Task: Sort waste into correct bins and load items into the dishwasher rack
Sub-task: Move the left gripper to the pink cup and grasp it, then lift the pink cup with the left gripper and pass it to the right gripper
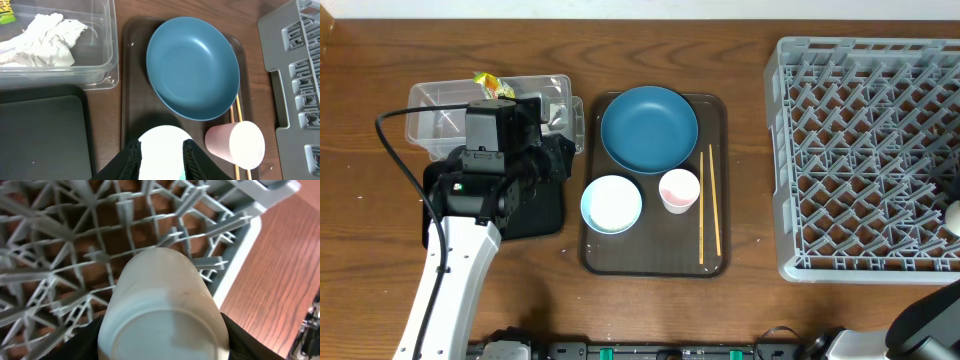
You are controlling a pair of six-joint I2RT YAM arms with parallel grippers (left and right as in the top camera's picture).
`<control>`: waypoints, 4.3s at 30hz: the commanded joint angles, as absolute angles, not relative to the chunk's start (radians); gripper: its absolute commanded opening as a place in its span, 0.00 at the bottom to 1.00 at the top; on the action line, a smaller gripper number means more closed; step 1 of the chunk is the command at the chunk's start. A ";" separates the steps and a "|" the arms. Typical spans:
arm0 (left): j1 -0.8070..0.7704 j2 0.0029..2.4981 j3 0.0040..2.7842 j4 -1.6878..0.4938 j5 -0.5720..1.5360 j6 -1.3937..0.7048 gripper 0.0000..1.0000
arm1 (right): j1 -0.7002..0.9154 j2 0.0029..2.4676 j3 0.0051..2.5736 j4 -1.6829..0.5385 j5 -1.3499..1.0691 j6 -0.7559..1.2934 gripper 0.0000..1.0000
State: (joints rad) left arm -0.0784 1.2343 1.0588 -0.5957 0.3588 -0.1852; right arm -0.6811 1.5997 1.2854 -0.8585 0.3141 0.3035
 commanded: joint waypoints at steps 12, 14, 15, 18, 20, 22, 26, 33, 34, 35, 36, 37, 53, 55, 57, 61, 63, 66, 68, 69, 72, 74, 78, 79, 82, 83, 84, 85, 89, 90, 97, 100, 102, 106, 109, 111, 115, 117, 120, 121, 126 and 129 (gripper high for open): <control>-0.073 1.235 1.064 -0.602 0.346 -0.176 0.31 | -0.704 1.605 1.261 -0.785 0.163 0.336 0.99; -0.073 1.235 1.064 -0.602 0.346 -0.176 0.32 | -0.704 1.605 1.261 -0.785 0.150 0.336 0.98; -0.073 1.235 1.064 -0.602 0.346 -0.176 0.32 | -0.704 1.605 1.261 -0.785 0.143 0.336 0.97; -0.073 1.235 1.064 -0.602 0.347 -0.176 0.38 | -0.698 1.603 1.261 -0.785 0.071 0.335 0.94; -0.078 1.235 1.064 -0.601 0.353 -0.176 0.38 | -0.686 1.601 1.261 -0.778 -0.027 0.305 0.90; -0.093 1.237 1.064 -0.601 0.356 -0.176 0.41 | -0.666 1.596 1.261 -0.773 -0.134 0.287 0.90; -0.149 1.260 1.064 -0.597 0.358 -0.176 0.46 | -0.594 1.579 1.261 -0.766 -0.234 0.247 0.92; -0.307 1.378 1.064 -0.553 0.357 -0.176 0.46 | -0.403 1.546 1.261 -0.766 -0.244 0.207 0.93; -0.341 1.410 1.064 -0.537 0.357 -0.176 0.46 | -0.368 1.546 1.261 -0.766 -0.244 0.204 0.93; -0.355 1.423 1.064 -0.530 0.357 -0.176 0.46 | -0.355 1.546 1.261 -0.766 -0.243 0.204 0.93; -0.378 1.447 1.064 -0.516 0.357 -0.176 0.46 | -0.332 1.546 1.261 -0.767 -0.244 0.203 0.93; -0.397 1.468 1.064 -0.504 0.357 -0.176 0.46 | -0.315 1.546 1.261 -0.767 -0.243 0.200 0.93; -0.519 1.732 1.064 -0.416 0.357 -0.196 0.23 | -0.235 1.546 1.261 -0.767 -0.224 0.177 0.92; -0.519 1.731 1.065 -0.408 0.358 -0.196 0.06 | -0.235 1.546 1.261 -0.767 -0.224 0.177 0.92; -0.519 1.723 1.066 -0.403 0.358 -0.196 0.06 | -0.235 1.546 1.261 -0.767 -0.223 0.171 0.92; -0.500 1.663 1.067 -0.401 0.442 -0.200 0.06 | -0.236 1.546 1.261 -0.767 -0.187 0.153 0.91; -0.464 1.607 1.069 -0.401 0.525 -0.200 0.06 | -0.236 1.546 1.261 -0.764 -0.193 0.137 0.91; -0.391 1.531 1.069 -0.373 0.624 -0.233 0.06 | -0.234 1.546 1.261 -0.744 -0.327 0.051 0.91; -0.318 1.489 1.069 -0.314 0.727 -0.293 0.06 | -0.234 1.546 1.261 -0.727 -0.514 -0.049 0.89; -0.286 1.480 1.069 -0.278 0.785 -0.322 0.06 | -0.233 1.546 1.261 -0.719 -0.617 -0.100 0.89; -0.202 1.480 1.069 -0.131 1.007 -0.435 0.06 | -0.215 1.547 1.261 -0.715 -0.878 -0.294 0.91; -0.168 1.492 1.069 -0.026 1.138 -0.517 0.06 | -0.187 1.547 1.261 -0.727 -1.020 -0.409 0.95; -0.165 1.504 1.069 0.114 1.294 -0.598 0.06 | -0.113 1.547 1.261 -0.722 -1.148 -0.509 0.99; -0.171 1.504 1.069 0.128 1.317 -0.601 0.06 | -0.094 1.547 1.261 -0.719 -1.169 -0.525 0.99; -0.198 1.504 1.069 0.140 1.339 -0.604 0.06 | -0.021 1.547 1.261 -0.710 -1.217 -0.575 0.99; -0.203 1.504 1.069 0.140 1.339 -0.604 0.06 | -0.004 1.547 1.261 -0.710 -1.227 -0.585 0.99; -0.210 1.505 1.069 0.140 1.340 -0.604 0.06 | 0.015 1.547 1.261 -0.710 -1.240 -0.599 0.99; -0.215 1.505 1.069 0.140 1.340 -0.604 0.06 | 0.036 1.547 1.261 -0.709 -1.253 -0.614 0.99; -0.230 1.505 1.069 0.139 1.340 -0.605 0.06 | 0.094 1.547 1.261 -0.683 -1.296 -0.630 0.99; -0.233 1.505 1.069 0.139 1.340 -0.604 0.06 | 0.104 1.547 1.261 -0.676 -1.316 -0.630 0.99; -0.233 1.505 1.068 0.136 1.340 -0.604 0.06 | 0.121 1.547 1.261 -0.617 -1.464 -0.630 0.98; -0.233 1.505 1.068 0.137 1.340 -0.604 0.06 | 0.123 1.546 1.261 -0.600 -1.533 -0.629 0.97; -0.233 1.505 1.068 0.137 1.340 -0.604 0.06 | 0.126 1.546 1.261 -0.594 -1.546 -0.625 0.95; -0.234 1.505 1.068 0.137 1.340 -0.605 0.06 | 0.146 1.547 1.261 -0.588 -1.537 -0.625 0.91; -0.244 1.505 1.068 0.137 1.339 -0.604 0.06 | 0.162 1.547 1.261 -0.570 -1.534 -0.625 0.86; -0.255 1.505 1.068 0.137 1.339 -0.604 0.06 | 0.172 1.546 1.261 -0.560 -1.534 -0.625 0.84; -0.266 1.505 1.068 0.137 1.335 -0.604 0.06 | 0.178 1.547 1.261 -0.556 -1.534 -0.625 0.79; -0.266 1.505 1.068 0.137 1.335 -0.604 0.06 | 0.178 1.547 1.261 -0.556 -1.534 -0.622 0.73; -0.266 1.505 1.068 0.137 1.335 -0.604 0.06 | 0.178 1.546 1.261 -0.556 -1.534 -0.622 0.70; -0.266 1.505 1.068 0.137 1.335 -0.604 0.06 | 0.178 1.546 1.261 -0.554 -1.534 -0.622 0.66; -0.266 1.505 1.068 0.137 1.335 -0.604 0.08 | 0.178 1.547 1.261 -0.549 -1.534 -0.622 0.55; -0.266 1.505 1.068 0.136 1.335 -0.571 0.48 | 0.178 1.547 1.261 -0.550 -1.514 -0.621 0.54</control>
